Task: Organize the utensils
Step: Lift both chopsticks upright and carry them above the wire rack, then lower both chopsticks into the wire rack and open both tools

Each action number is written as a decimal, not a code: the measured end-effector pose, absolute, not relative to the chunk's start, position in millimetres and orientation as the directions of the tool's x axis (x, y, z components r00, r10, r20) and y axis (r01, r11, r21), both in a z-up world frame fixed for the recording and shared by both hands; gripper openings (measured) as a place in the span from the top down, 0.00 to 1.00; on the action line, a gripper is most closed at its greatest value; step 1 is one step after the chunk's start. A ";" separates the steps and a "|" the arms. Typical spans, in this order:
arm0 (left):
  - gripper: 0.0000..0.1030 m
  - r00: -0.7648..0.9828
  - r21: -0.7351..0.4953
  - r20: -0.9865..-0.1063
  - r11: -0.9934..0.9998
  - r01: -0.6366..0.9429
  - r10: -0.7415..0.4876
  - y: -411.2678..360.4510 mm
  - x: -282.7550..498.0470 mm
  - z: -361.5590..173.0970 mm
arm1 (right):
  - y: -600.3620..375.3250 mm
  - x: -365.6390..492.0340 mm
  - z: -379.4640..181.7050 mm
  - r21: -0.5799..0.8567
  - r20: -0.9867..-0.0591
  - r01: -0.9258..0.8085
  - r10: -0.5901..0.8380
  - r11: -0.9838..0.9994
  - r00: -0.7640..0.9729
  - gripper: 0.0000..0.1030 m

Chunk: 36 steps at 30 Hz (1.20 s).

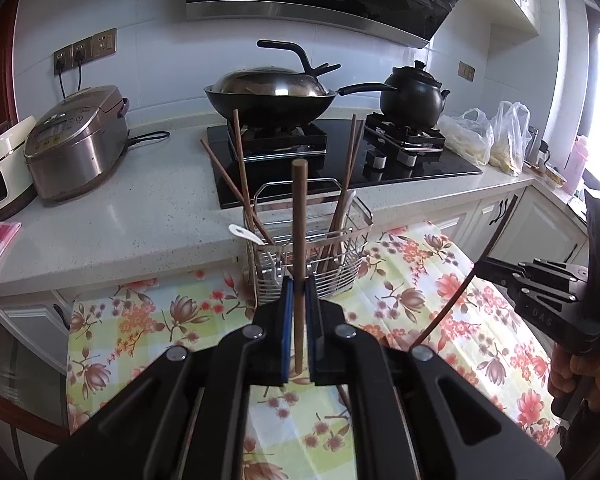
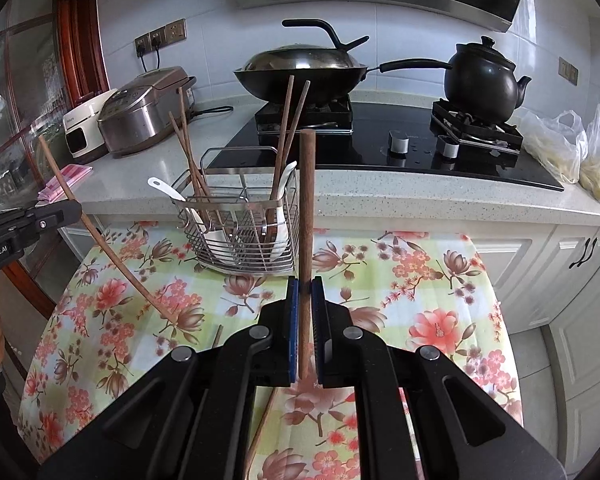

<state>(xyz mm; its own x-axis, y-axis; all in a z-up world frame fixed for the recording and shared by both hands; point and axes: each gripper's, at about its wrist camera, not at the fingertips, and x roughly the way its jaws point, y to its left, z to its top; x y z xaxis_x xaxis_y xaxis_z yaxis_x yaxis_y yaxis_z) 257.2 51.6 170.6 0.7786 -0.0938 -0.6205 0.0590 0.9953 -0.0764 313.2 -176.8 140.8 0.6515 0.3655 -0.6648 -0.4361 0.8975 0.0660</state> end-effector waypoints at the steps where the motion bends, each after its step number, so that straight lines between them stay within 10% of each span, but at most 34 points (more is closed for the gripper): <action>1: 0.94 0.777 -0.077 -0.622 0.995 0.063 -0.097 51.4 259.5 172.0 | -175.4 315.2 144.4 0.064 -0.664 -0.440 0.368 0.896 0.651 0.92; 21: 0.94 0.843 0.027 -0.533 0.994 0.105 -0.074 47.5 316.3 294.3 | -116.5 388.9 290.1 0.039 -0.580 -0.529 0.450 0.848 0.679 0.92; 36: 0.94 0.816 -0.025 -0.575 0.998 0.054 -0.059 61.5 386.5 265.5 | -82.5 445.4 256.9 0.083 -0.629 -0.522 0.451 0.849 0.634 0.92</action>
